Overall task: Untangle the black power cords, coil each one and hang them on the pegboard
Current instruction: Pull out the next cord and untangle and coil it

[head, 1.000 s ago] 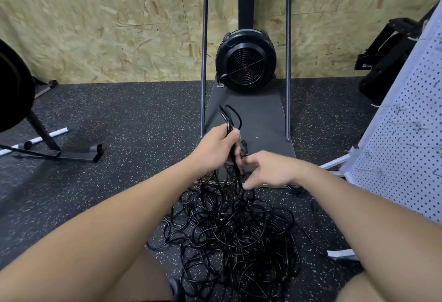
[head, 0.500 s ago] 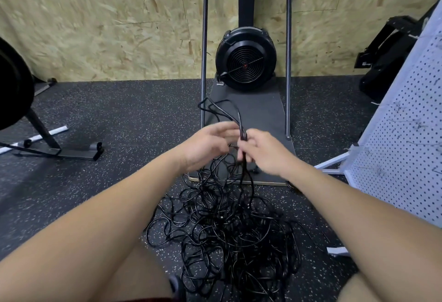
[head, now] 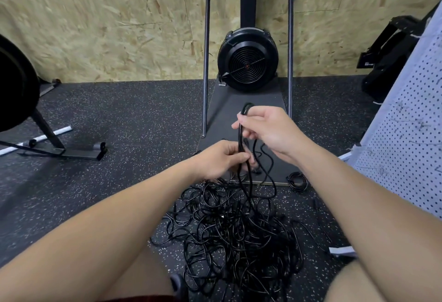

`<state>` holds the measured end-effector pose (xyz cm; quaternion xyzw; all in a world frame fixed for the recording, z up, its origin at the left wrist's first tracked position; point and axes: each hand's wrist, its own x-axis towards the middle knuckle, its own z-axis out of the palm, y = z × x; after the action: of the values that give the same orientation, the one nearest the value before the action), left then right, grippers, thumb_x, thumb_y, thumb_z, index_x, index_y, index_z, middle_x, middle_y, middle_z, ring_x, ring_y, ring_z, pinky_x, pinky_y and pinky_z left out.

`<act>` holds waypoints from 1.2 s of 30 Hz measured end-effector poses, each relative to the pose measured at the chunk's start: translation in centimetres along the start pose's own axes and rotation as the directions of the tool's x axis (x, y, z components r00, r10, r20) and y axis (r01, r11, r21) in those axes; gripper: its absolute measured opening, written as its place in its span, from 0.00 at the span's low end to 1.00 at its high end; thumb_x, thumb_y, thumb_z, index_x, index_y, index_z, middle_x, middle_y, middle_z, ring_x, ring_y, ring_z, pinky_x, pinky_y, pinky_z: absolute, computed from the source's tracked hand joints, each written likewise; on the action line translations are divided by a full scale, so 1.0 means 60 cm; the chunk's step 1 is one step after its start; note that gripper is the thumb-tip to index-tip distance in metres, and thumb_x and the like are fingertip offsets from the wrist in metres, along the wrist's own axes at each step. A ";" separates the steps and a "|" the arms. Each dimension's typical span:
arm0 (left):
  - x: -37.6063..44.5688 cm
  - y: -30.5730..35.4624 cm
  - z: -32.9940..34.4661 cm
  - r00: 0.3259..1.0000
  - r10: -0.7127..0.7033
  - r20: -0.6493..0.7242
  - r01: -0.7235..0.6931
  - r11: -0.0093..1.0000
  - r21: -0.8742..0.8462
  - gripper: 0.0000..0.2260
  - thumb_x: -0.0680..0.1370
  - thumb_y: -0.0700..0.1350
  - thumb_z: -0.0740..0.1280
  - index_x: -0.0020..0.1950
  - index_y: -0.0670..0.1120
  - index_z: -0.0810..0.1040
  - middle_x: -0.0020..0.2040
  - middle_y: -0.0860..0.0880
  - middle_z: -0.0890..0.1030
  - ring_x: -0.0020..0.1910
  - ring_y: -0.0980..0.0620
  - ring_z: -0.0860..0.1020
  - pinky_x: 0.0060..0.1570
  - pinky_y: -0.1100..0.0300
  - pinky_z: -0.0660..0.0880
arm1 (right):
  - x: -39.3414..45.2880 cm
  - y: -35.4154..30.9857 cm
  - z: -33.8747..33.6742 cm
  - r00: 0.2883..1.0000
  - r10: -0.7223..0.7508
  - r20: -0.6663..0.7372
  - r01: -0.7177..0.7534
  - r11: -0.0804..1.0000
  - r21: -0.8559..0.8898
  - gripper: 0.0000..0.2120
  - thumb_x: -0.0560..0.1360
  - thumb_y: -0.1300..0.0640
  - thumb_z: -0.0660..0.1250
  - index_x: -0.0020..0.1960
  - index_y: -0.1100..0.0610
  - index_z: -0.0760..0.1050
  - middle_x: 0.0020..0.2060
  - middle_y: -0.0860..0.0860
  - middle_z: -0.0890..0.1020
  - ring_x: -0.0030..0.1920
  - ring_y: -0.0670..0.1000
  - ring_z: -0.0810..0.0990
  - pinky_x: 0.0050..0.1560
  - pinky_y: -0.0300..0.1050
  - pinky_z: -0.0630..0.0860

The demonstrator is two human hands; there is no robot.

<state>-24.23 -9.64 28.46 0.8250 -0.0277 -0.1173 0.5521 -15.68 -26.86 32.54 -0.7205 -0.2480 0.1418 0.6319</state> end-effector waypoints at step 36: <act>-0.015 0.013 -0.020 0.994 0.048 0.098 -0.060 0.990 0.126 0.10 0.86 0.41 0.71 0.66 0.40 0.84 0.60 0.41 0.87 0.59 0.48 0.85 0.72 0.43 0.78 | -0.001 -0.017 0.010 0.998 -0.062 0.022 0.061 0.996 0.068 0.10 0.88 0.55 0.65 0.57 0.60 0.81 0.40 0.52 0.82 0.32 0.49 0.66 0.36 0.44 0.67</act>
<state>-24.77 -8.68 29.76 0.8514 -0.0836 -0.1391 0.4988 -16.21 -26.30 33.42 -0.6892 -0.2726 0.1390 0.6568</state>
